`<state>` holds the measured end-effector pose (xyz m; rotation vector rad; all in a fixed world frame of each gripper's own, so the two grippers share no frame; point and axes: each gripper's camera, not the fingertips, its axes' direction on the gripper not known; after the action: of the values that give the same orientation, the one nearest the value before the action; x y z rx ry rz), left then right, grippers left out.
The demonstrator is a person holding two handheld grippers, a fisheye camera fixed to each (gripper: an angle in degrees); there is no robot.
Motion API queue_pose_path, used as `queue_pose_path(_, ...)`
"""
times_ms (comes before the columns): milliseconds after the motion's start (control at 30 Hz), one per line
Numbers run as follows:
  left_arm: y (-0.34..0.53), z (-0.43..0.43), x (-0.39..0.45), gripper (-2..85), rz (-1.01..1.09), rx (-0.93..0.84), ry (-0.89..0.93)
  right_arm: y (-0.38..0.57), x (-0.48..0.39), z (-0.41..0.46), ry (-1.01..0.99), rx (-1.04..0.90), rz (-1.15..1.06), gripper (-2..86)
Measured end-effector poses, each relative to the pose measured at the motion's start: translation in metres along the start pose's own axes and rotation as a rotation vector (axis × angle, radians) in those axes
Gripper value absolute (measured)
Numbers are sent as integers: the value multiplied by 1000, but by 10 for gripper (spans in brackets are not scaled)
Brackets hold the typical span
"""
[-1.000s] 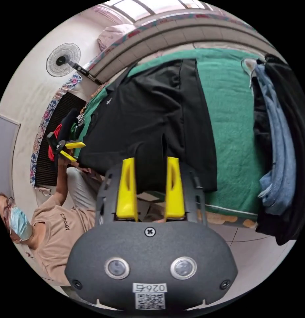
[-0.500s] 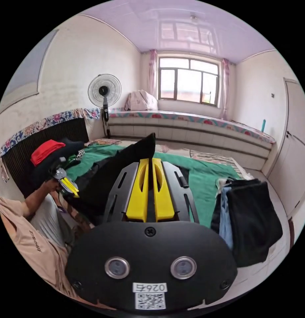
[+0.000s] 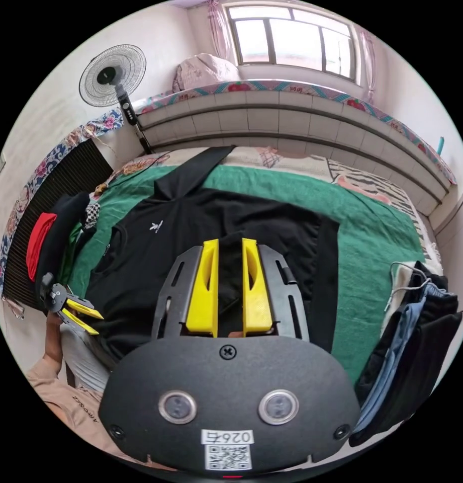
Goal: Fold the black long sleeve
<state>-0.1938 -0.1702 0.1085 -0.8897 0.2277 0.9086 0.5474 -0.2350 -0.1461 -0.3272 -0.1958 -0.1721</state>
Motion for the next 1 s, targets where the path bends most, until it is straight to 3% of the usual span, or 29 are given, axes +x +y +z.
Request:
queue_pose_path(33,-3,2,5,36,11,-13,-31,0,2,12,-11,-27,-9,53)
queue_pose_path(167,-10,2,16,24,66,-29,-44,-7,20,53,-18,-122,26,54)
queue_pose_path(333,-15,-1,-6,106,-42,26,-39,-37,52,80,18,-93,135,99)
queue_pose_path(433,-19,1,-25,111,-84,51,23,-67,73,90,46,-42,230,142)
queue_pose_path(533,-23,9,-42,73,-107,60,81,-97,92,113,8,-122,282,66)
queue_pose_path(600,-25,15,-48,31,-92,41,125,-112,96,115,2,-152,261,12)
queue_pose_path(767,-21,17,-47,-4,-36,28,168,-149,72,55,-32,81,134,-6)
queue_pose_path(933,-8,9,-46,11,-52,40,143,-214,23,28,-26,215,-11,17)
queue_pose_path(1000,-3,12,-54,68,-109,11,113,-249,15,53,39,124,-17,48)
